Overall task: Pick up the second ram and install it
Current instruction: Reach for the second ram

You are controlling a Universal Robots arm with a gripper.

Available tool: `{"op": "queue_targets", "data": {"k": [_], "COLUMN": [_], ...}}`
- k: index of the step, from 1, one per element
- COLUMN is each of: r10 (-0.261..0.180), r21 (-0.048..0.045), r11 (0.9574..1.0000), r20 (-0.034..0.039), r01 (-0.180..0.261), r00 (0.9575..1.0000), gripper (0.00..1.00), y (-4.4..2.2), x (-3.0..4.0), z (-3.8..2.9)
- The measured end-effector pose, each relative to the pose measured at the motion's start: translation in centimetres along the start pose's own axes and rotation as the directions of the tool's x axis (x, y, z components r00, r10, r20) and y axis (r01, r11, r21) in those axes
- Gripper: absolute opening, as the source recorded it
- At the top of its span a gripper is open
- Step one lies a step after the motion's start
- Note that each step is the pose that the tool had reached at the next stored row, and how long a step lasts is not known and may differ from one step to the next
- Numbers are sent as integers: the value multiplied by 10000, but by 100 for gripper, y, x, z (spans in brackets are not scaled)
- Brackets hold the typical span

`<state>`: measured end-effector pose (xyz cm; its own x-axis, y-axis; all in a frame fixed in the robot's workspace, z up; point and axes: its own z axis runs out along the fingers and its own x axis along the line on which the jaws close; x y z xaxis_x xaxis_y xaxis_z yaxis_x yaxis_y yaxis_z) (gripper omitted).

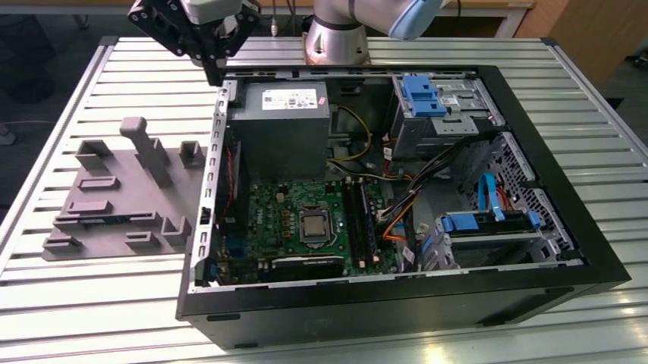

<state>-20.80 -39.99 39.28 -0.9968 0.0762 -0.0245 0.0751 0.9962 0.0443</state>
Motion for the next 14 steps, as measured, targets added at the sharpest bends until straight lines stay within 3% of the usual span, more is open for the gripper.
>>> {"op": "queue_targets", "data": {"k": [5,14], "r10": [0,-1], "r21": [0,0], "r11": [10000,10000], "r20": [0,0], "r01": [0,1], "r00": [10000,10000], "gripper": [11,11], "y": [-14,-18], "x": [71,103], "z": [-2,-3]}}
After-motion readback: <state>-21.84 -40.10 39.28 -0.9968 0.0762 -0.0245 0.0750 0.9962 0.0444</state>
